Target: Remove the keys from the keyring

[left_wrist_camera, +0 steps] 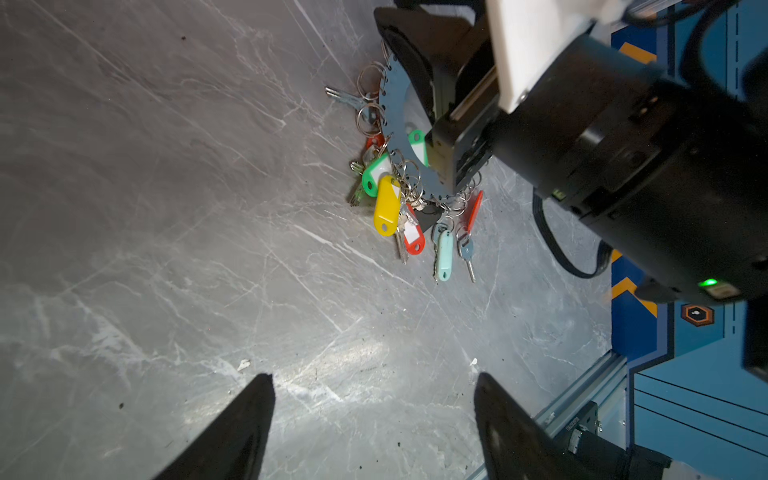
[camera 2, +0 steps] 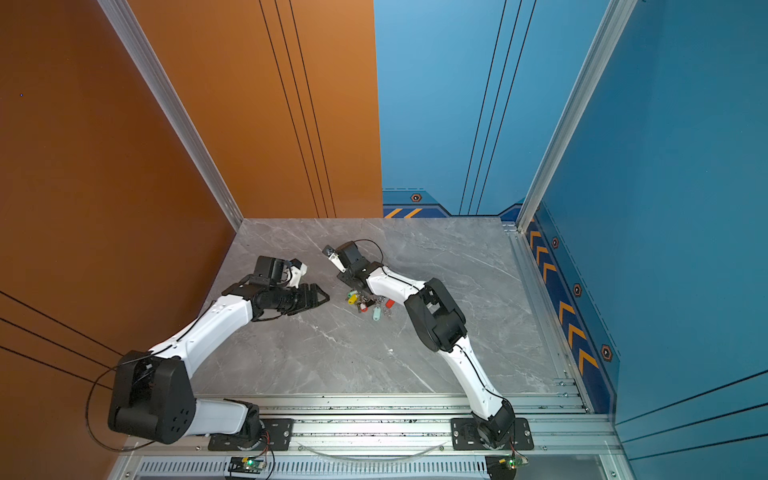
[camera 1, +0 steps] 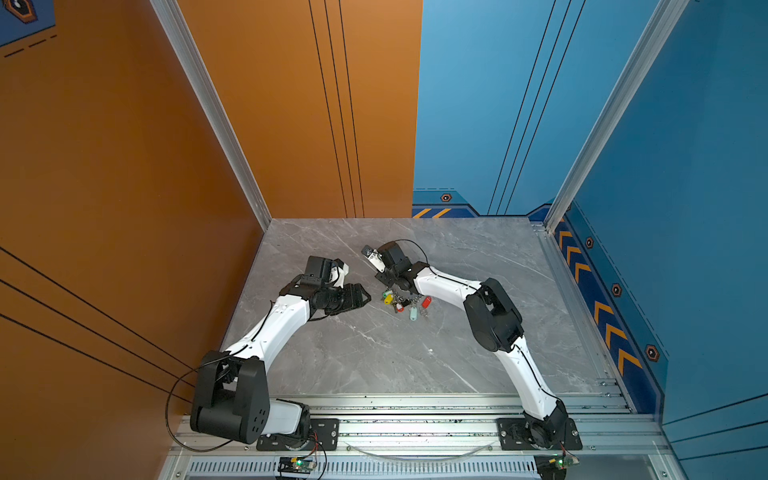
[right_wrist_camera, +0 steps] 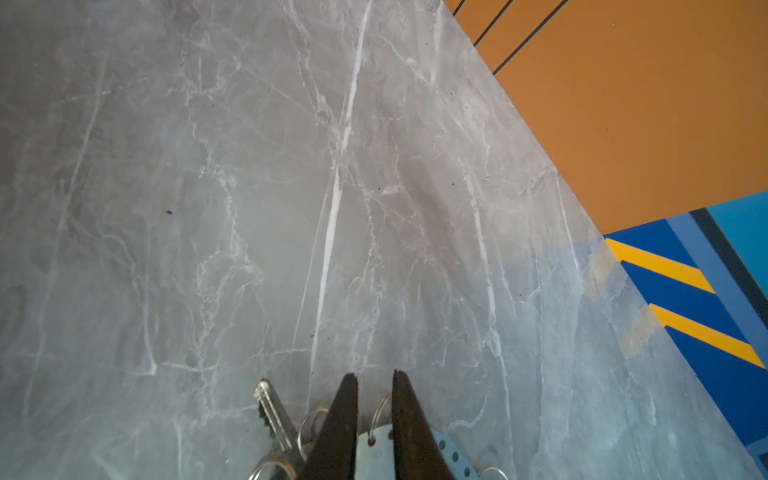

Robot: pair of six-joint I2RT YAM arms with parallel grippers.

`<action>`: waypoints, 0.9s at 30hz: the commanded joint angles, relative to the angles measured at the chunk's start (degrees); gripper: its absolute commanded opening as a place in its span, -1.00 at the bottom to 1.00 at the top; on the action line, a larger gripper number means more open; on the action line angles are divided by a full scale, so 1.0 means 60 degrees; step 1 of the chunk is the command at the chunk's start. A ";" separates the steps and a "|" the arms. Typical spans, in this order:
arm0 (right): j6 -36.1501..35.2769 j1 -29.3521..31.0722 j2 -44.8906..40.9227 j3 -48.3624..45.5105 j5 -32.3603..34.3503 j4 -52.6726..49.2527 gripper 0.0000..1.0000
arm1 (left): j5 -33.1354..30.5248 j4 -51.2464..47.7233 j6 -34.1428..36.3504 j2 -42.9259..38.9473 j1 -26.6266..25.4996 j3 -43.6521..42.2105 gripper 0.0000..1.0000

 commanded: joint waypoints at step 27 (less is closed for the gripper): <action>-0.1369 -0.0746 -0.3504 -0.4224 -0.3349 -0.2490 0.64 | 0.0653 -0.0294 0.0322 0.0105 -0.0007 0.0013 0.57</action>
